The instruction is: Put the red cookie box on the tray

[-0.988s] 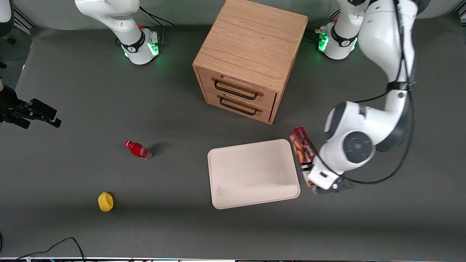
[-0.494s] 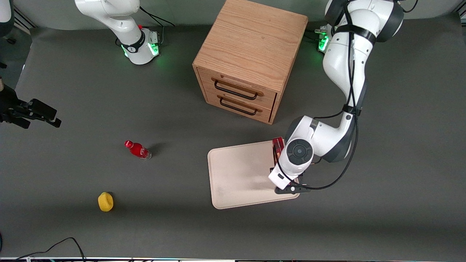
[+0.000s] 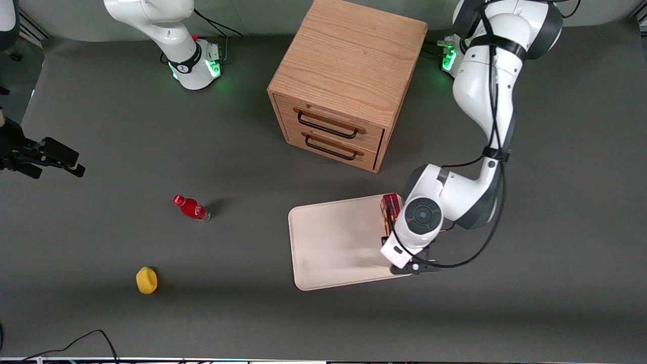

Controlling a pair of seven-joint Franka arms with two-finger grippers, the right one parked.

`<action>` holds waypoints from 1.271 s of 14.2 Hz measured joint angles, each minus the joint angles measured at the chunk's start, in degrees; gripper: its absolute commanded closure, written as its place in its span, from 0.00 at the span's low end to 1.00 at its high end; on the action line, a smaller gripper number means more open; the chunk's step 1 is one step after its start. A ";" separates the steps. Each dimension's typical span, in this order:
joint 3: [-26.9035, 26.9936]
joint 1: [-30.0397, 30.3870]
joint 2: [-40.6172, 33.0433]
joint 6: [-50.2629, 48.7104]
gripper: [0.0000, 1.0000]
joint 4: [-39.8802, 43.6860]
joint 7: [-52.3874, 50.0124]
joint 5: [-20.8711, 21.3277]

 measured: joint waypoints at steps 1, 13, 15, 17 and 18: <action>0.02 1.52 -1.75 -3.22 0.00 0.69 0.09 -0.29; 0.68 28.17 -29.37 -30.76 0.00 1.23 31.73 -5.13; 0.72 31.16 -33.56 -32.78 0.00 1.08 32.65 -5.14; 0.71 31.98 -37.14 -35.09 0.00 0.91 32.80 -5.15; 0.56 31.96 -38.29 -35.98 0.00 0.80 32.80 -5.15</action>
